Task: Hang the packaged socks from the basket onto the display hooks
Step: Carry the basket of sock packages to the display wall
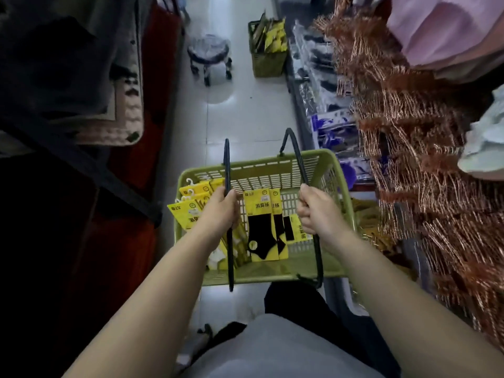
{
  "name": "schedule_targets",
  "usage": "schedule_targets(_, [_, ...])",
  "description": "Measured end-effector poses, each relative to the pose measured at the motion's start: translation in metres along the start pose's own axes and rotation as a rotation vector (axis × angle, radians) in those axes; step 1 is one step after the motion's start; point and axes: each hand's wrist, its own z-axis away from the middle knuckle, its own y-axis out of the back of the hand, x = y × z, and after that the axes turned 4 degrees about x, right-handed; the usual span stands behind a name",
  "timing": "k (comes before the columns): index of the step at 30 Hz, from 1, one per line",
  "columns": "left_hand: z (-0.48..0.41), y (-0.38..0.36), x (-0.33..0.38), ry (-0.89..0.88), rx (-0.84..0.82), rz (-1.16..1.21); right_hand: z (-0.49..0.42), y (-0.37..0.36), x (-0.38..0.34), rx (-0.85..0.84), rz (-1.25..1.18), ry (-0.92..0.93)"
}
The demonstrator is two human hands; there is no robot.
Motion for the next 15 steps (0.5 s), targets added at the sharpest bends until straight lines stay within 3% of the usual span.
schedule_targets(7, [-0.171,-0.009,0.097,-0.004,0.067,0.051,-0.179,0.003,-0.084,-0.044,-0.083,0.003])
schedule_targets(15, [-0.324,-0.034,0.237,-0.015,0.063,0.087,-0.354,0.012,-0.215,-0.076,-0.017,-0.009])
